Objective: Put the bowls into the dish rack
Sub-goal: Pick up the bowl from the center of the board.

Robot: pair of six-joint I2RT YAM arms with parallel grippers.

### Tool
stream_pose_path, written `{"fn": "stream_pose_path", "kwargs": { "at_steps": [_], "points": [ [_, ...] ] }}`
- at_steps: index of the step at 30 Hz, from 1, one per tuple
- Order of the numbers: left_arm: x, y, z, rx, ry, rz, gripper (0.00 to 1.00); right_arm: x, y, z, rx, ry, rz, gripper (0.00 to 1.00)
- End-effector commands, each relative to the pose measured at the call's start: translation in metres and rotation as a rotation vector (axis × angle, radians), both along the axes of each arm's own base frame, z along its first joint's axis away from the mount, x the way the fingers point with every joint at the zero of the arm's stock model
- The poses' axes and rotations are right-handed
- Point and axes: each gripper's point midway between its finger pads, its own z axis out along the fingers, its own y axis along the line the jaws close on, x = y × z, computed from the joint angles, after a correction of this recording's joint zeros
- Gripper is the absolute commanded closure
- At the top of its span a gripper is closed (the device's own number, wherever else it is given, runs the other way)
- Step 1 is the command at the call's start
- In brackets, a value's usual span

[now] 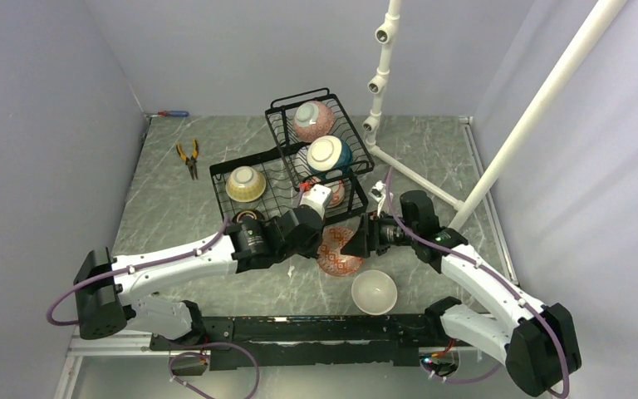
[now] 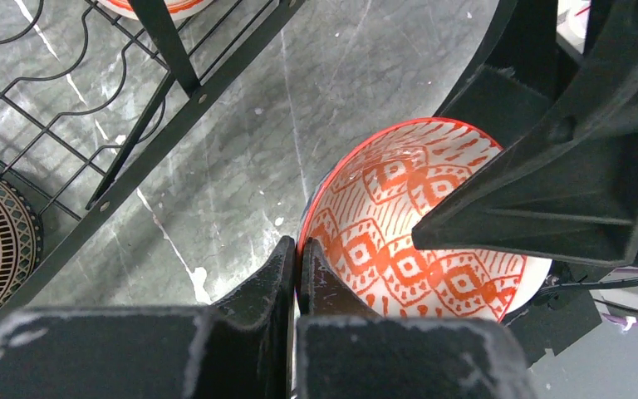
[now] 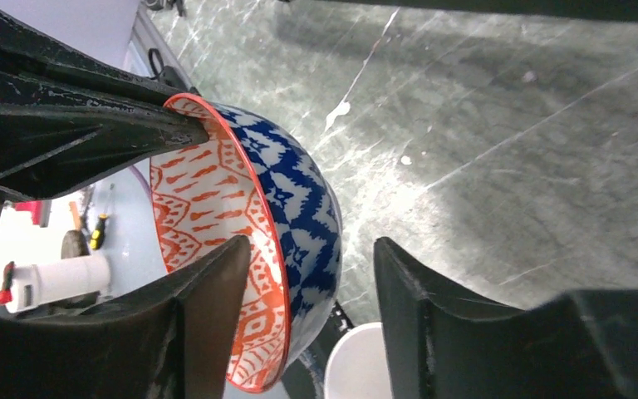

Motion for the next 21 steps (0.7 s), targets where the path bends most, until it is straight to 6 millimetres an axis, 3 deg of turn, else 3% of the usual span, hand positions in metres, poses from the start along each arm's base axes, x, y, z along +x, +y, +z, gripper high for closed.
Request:
{"fn": "stream_pose_path", "kwargs": {
  "at_steps": [1,5,7,10,14,17,21],
  "points": [
    [0.011,-0.012,0.042,-0.099,-0.059,0.017,0.97,0.008,0.007,0.019,0.025,-0.106,0.029,0.49],
    [0.009,-0.012,0.044,-0.107,-0.053,0.015,0.93,0.01,0.006,0.017,0.011,-0.108,0.011,0.91],
    [0.008,-0.013,0.045,-0.116,-0.049,0.01,0.83,0.012,0.005,0.016,0.004,-0.109,0.002,1.0],
    [0.004,-0.013,0.047,-0.135,-0.047,-0.008,0.61,0.013,0.003,0.017,-0.005,-0.121,-0.008,1.0],
    [-0.005,-0.021,0.058,-0.178,-0.074,-0.108,0.44,0.012,0.002,0.02,-0.005,-0.137,-0.009,1.0],
    [-0.015,-0.024,0.072,-0.212,-0.112,-0.207,0.26,0.012,0.001,0.021,-0.007,-0.141,-0.01,1.0],
    [-0.032,-0.029,0.104,-0.299,-0.227,-0.373,0.22,0.009,0.0,0.021,-0.007,-0.14,-0.001,1.0]
  ]
}}
